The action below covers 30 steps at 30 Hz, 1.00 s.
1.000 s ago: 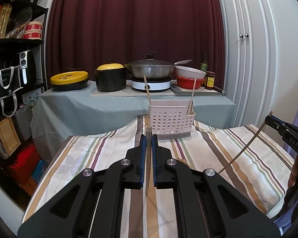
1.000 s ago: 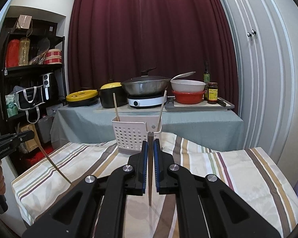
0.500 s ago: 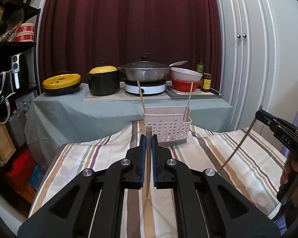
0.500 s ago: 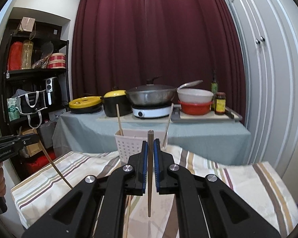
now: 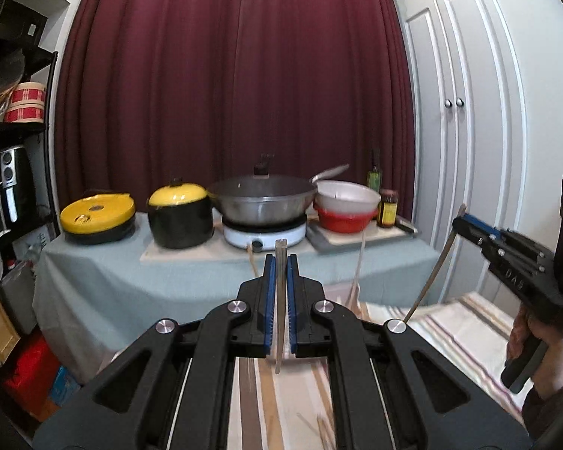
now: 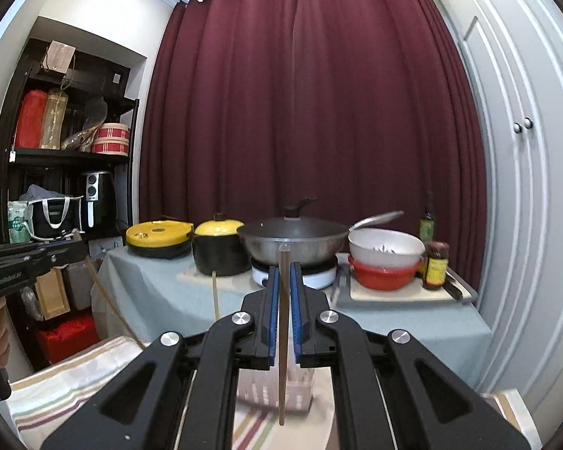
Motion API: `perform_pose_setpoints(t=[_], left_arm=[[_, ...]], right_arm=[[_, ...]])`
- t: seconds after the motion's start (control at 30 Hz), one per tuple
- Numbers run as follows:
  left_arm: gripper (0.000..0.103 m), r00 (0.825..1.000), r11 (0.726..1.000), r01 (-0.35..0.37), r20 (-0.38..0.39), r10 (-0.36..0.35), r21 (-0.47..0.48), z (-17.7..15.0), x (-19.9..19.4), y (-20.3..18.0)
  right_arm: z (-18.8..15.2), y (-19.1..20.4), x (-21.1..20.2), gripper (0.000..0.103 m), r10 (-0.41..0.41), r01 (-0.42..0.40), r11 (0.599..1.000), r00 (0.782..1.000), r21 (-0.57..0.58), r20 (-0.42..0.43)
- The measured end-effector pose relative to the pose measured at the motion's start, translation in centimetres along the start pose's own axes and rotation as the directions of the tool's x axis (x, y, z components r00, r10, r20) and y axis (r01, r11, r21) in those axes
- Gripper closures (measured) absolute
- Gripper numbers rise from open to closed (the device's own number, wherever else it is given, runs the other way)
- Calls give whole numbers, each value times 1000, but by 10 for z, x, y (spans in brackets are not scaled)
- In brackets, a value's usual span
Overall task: Organize utensils
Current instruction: 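Raise the right tool's chopstick over the holder while the left tool carries its own, then insert the right tool's chopstick into the holder and open while the left tool releases its own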
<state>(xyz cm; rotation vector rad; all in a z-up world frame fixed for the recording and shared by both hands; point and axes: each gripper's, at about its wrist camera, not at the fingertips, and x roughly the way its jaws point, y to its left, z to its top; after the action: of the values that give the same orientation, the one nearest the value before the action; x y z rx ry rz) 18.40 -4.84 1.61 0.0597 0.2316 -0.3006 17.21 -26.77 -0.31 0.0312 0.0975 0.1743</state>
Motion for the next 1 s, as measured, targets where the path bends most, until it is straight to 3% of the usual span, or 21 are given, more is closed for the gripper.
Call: perform_pose_setpoints(t=[0.2, 0.37, 0.7, 0.8, 1.0], left_arm=[[97, 1000, 1000, -12, 20, 12, -4, 34, 52, 6], [97, 1000, 1000, -13, 27, 13, 5, 43, 90, 3], [97, 998, 999, -23, -60, 24, 25, -6, 155, 0], [96, 998, 997, -46, -29, 48, 61, -12, 157, -3], [96, 999, 998, -26, -35, 28, 54, -11, 158, -4]], right_arm=[[17, -4, 40, 96, 3, -3, 1000, 1000, -12, 23], [18, -7, 74, 96, 3, -3, 1000, 1000, -19, 23], [-33, -16, 130, 96, -4, 5, 1000, 994, 4, -105], [-45, -18, 140, 96, -3, 4, 1000, 990, 9, -138], [-58, -21, 150, 96, -3, 7, 1000, 985, 23, -171]])
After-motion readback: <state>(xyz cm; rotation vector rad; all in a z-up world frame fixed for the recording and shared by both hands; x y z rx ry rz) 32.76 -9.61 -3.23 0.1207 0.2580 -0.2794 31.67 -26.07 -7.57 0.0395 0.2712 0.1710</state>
